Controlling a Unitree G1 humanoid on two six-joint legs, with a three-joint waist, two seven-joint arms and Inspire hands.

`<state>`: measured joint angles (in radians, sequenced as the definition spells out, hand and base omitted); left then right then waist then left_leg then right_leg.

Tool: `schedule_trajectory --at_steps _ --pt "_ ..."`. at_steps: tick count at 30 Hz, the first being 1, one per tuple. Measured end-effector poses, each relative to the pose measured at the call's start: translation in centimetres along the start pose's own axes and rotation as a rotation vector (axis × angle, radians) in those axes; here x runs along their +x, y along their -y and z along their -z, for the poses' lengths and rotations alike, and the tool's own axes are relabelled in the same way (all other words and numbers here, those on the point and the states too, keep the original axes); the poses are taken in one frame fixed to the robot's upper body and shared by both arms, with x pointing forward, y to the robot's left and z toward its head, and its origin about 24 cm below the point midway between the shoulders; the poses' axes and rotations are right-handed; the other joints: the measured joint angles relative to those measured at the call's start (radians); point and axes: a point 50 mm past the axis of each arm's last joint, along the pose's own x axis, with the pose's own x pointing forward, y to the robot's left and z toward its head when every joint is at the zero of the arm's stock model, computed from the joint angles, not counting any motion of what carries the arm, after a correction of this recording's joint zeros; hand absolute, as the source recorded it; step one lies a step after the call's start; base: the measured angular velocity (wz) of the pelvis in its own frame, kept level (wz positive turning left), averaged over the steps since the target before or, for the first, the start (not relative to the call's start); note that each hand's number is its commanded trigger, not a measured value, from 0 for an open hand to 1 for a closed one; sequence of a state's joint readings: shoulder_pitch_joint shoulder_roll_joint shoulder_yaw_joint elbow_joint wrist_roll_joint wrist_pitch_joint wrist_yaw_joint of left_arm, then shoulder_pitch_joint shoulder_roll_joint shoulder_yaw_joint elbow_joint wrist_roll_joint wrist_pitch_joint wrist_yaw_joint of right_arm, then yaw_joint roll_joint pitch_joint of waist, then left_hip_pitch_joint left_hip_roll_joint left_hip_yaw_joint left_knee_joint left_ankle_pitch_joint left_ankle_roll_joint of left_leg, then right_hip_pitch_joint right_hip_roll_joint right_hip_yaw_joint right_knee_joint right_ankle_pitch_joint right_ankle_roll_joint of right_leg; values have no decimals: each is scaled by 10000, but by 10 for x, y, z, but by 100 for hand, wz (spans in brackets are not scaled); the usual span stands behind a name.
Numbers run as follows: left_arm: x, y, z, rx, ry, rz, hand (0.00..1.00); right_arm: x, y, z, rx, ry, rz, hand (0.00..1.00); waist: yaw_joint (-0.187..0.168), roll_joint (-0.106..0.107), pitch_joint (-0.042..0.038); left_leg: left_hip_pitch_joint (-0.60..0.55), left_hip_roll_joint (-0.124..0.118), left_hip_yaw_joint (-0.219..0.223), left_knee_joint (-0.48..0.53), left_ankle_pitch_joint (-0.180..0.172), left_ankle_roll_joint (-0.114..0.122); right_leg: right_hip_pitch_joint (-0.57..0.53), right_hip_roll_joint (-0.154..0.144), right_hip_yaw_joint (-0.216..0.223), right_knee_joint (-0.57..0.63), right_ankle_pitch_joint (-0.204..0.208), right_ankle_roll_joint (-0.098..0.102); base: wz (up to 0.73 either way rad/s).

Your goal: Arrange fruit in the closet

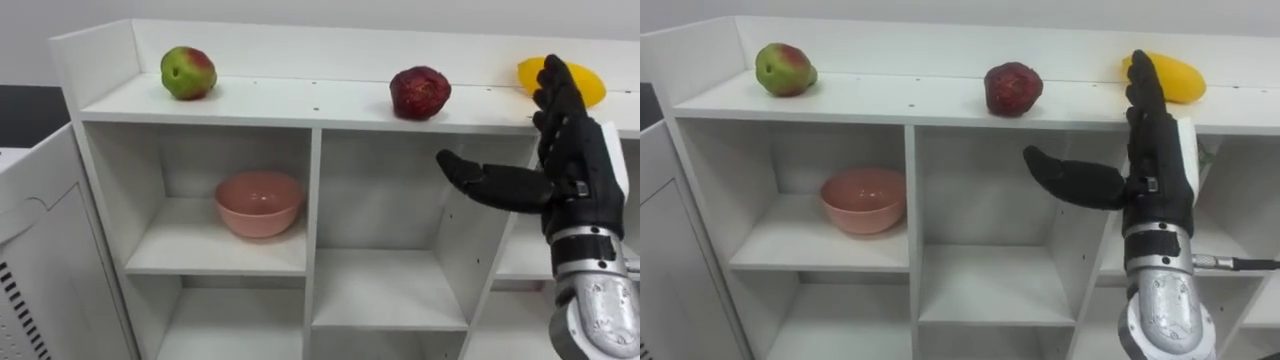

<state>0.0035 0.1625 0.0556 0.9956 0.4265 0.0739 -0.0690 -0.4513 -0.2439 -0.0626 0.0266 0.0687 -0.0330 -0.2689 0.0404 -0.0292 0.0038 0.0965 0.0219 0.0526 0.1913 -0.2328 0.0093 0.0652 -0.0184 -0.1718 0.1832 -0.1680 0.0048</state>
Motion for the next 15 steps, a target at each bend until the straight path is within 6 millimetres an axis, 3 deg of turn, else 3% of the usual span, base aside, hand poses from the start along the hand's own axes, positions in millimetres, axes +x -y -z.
schedule_trajectory --at_steps 15 --pt "1 -6 -5 53 29 138 0 17 -5 -19 -154 534 -401 0 70 11 -94 -54 0 -30 81 21 -9 4 -28 -213 17 12 -18 0"
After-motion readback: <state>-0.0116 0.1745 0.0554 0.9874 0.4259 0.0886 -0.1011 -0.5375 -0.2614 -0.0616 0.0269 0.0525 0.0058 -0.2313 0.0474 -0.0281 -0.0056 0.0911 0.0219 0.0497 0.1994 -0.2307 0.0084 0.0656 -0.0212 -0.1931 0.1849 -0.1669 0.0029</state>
